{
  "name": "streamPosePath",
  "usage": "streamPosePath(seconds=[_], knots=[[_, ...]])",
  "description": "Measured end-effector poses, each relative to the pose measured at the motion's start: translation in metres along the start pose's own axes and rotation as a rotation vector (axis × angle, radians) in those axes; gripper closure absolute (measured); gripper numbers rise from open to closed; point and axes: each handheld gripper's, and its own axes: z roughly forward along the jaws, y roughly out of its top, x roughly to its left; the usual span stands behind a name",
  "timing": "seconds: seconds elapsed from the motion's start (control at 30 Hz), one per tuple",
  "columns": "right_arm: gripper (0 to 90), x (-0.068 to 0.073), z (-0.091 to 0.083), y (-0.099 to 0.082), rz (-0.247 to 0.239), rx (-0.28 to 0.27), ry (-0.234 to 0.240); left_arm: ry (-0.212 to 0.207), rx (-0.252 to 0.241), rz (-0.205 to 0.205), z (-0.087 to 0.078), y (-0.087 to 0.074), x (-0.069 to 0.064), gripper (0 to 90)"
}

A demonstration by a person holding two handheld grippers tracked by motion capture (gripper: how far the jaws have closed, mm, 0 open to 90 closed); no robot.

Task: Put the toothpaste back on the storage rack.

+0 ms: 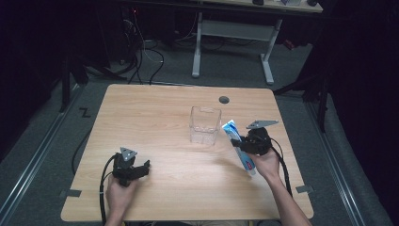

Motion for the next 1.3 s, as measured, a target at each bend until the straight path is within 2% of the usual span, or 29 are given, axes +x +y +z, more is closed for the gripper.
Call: streamPosePath(seconds=[0.17, 0.63, 0.93, 1.0, 1.13, 1.3], knots=[[70.8, -0.003, -0.001, 0.001, 0.042, -0.025, 0.067, 0.000, 0.000, 0.000, 0.000, 0.000, 0.000, 23.4], [70.7, -0.002, -0.006, 0.002, 0.056, -0.047, 0.097, 0.000, 0.000, 0.000, 0.000, 0.000, 0.000, 23.4], [70.7, 0.004, -0.014, 0.006, 0.045, -0.068, 0.115, 0.000, 0.000, 0.000, 0.000, 0.000, 0.000, 23.5], [70.7, 0.006, -0.016, 0.008, 0.044, -0.077, 0.131, 0.000, 0.000, 0.000, 0.000, 0.000, 0.000, 23.5], [70.7, 0.013, -0.019, 0.016, 0.013, -0.080, 0.139, 0.000, 0.000, 0.000, 0.000, 0.000, 0.000, 23.5], [70.7, 0.018, -0.020, 0.023, 0.001, -0.089, 0.146, -0.001, 0.000, 0.001, 0.000, 0.000, 0.000, 23.4]])
